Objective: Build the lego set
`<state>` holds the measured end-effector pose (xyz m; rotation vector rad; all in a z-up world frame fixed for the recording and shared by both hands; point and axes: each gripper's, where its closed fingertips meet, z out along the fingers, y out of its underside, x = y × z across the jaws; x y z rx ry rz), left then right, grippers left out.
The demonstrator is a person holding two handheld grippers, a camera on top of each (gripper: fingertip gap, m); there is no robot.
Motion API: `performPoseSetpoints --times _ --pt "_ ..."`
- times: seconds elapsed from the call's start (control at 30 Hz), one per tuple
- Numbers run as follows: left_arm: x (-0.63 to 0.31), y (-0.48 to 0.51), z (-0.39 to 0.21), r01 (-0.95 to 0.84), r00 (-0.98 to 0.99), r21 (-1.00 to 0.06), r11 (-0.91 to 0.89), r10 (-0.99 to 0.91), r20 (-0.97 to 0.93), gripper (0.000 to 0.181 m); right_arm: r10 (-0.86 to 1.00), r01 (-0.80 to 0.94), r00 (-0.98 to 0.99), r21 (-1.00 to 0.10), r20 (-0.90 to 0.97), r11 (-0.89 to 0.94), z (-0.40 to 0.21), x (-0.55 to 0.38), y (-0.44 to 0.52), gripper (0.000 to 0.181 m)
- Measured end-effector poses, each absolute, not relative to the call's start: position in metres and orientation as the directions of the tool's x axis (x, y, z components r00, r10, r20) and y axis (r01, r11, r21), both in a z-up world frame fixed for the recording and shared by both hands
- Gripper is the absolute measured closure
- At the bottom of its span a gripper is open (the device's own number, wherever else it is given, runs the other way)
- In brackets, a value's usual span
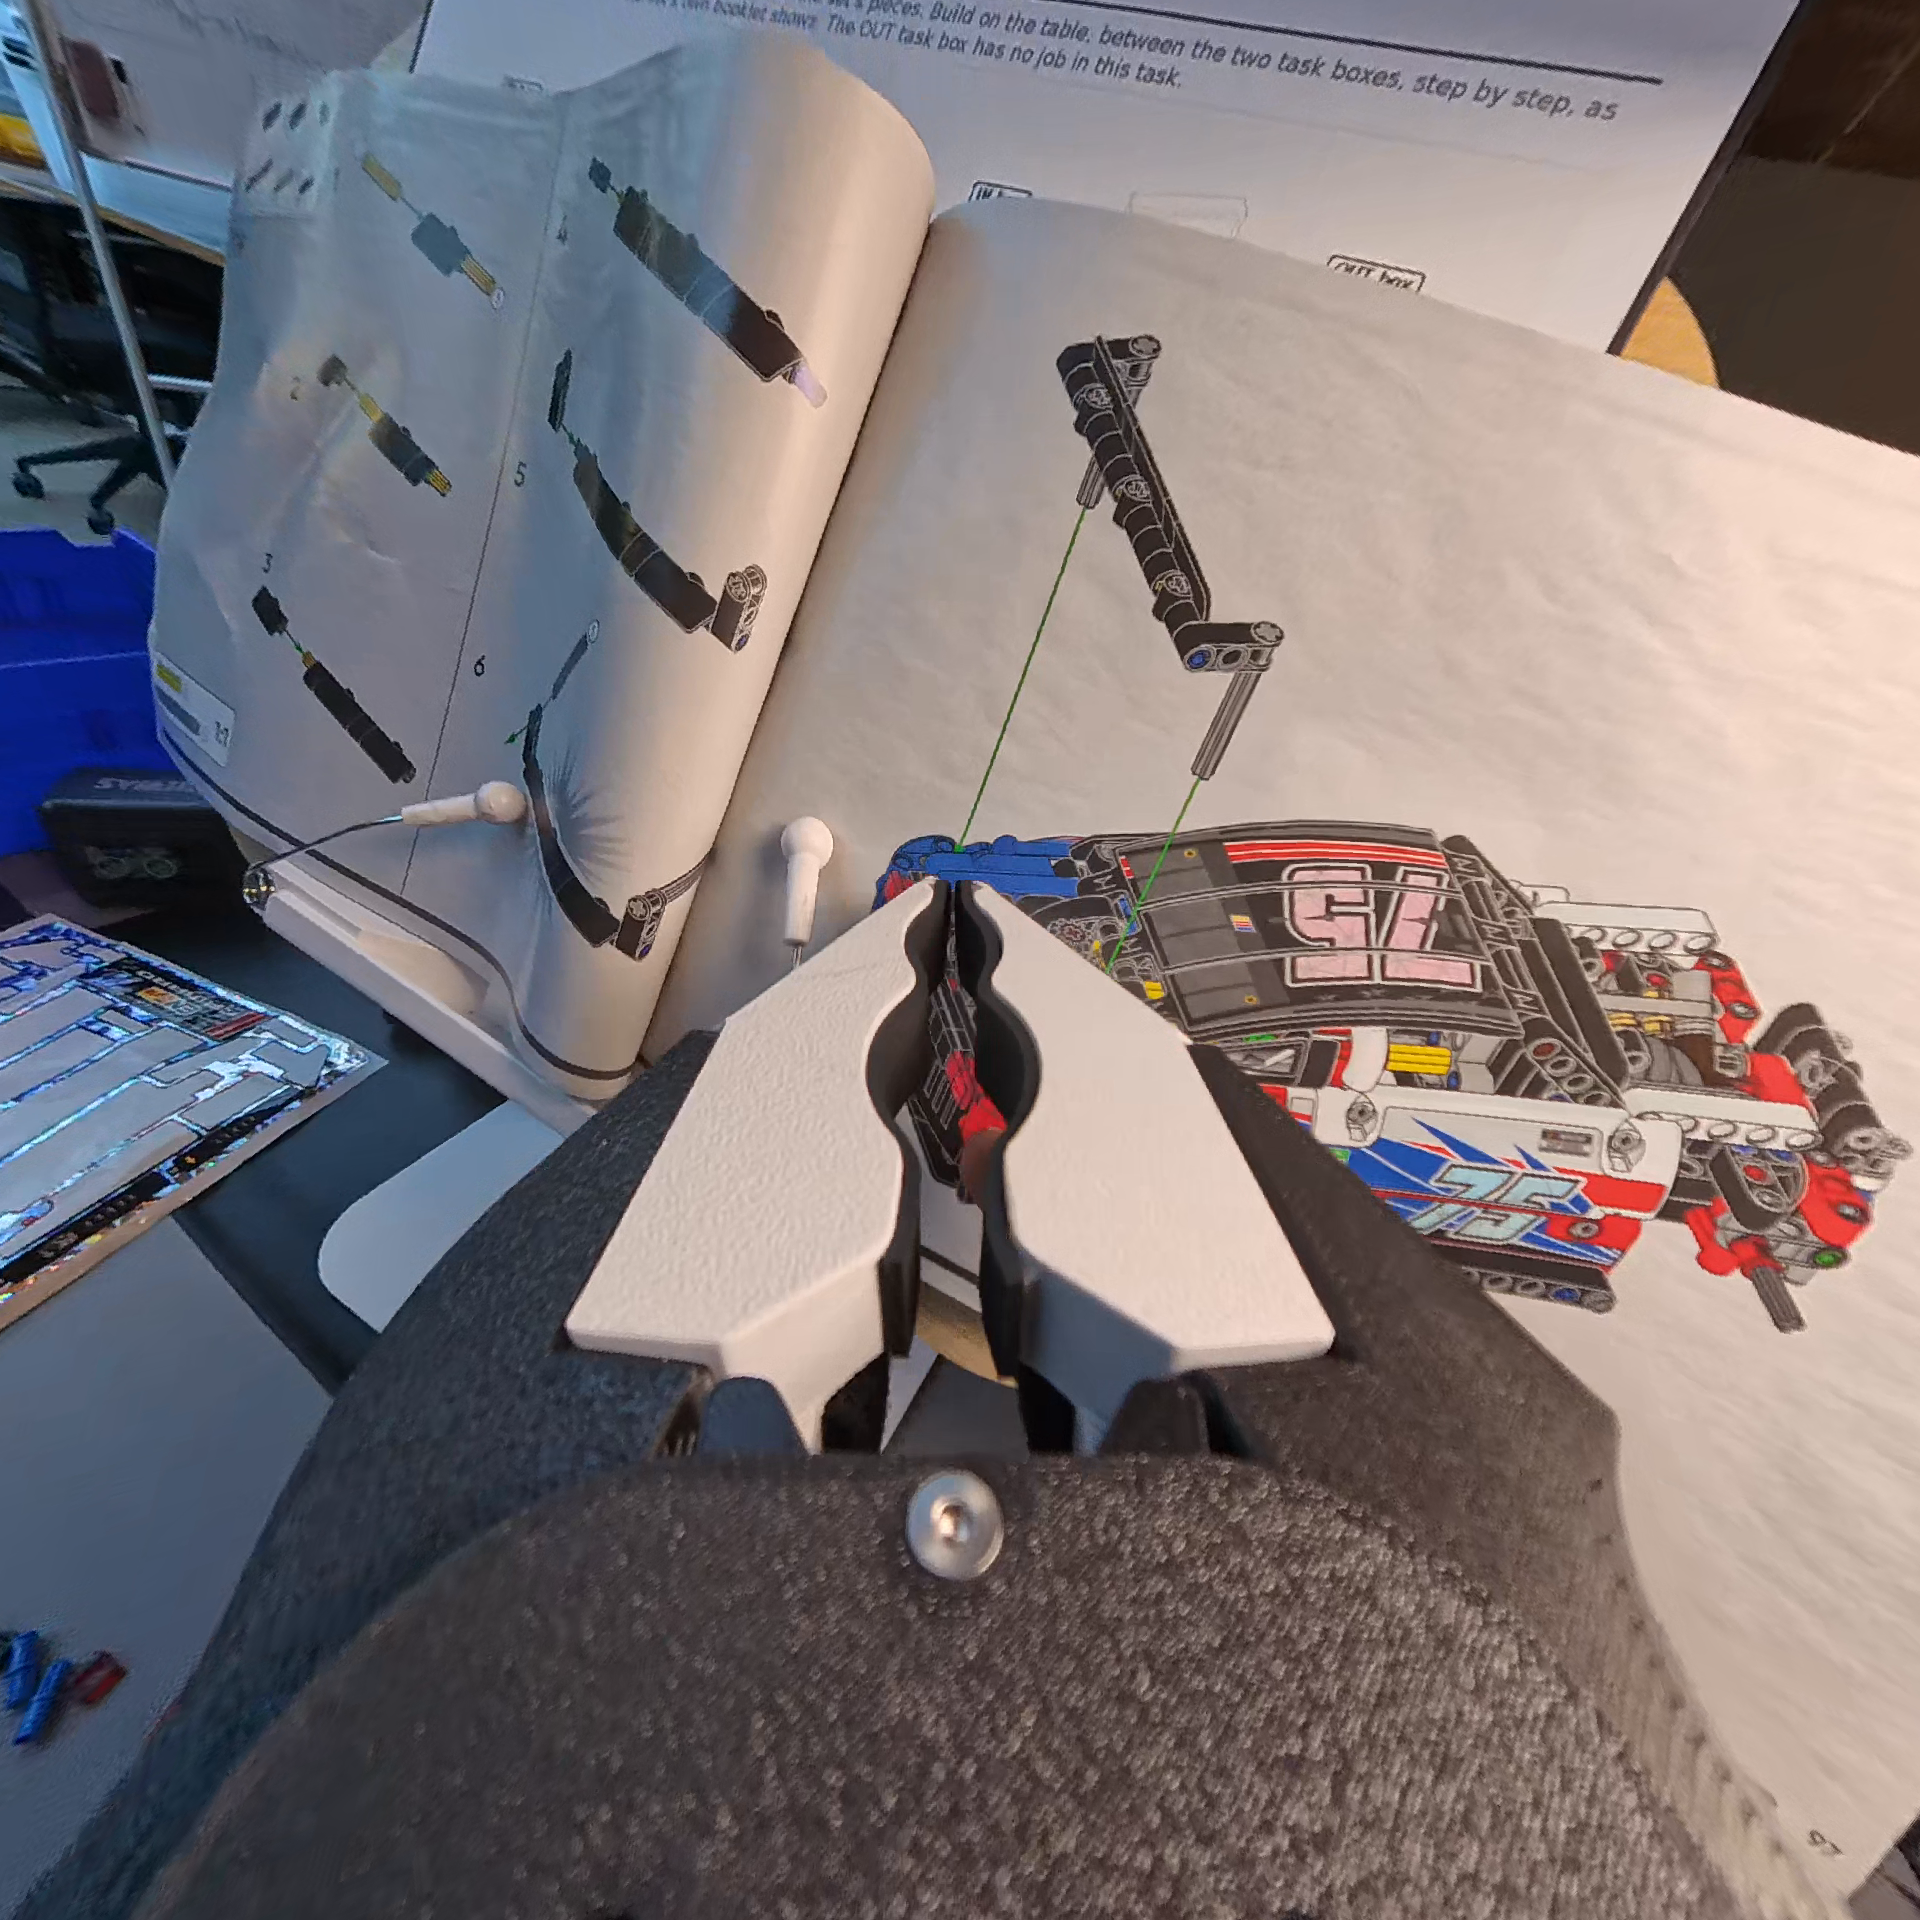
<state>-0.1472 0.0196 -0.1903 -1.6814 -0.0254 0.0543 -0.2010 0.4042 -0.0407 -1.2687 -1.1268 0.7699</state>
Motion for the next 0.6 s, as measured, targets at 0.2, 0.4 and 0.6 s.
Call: performPoseSetpoints --times 0.2,0.4,0.6 --pt "-0.146 0.018 -0.187 -0.017 0.999 -0.995 -0.1 0.036 -0.021 0.138 0.902 0.09 0.406 -0.989 0.144 0.117 -0.042 -0.17 0.431 0.181" --pt "-0.144 0.021 -0.191 -0.014 1.0 -0.993 -0.114 0.021 -0.017 0.138 0.914 0.139 0.335 -0.972 0.227 0.19 -0.063 -0.166 0.423 0.181" --pt "-0.146 0.021 -0.191 -0.011 0.999 -0.993 -0.115 0.031 -0.014 0.138 0.917 0.152 0.338 -0.973 0.214 0.171 -0.068 -0.17 0.425 0.181"
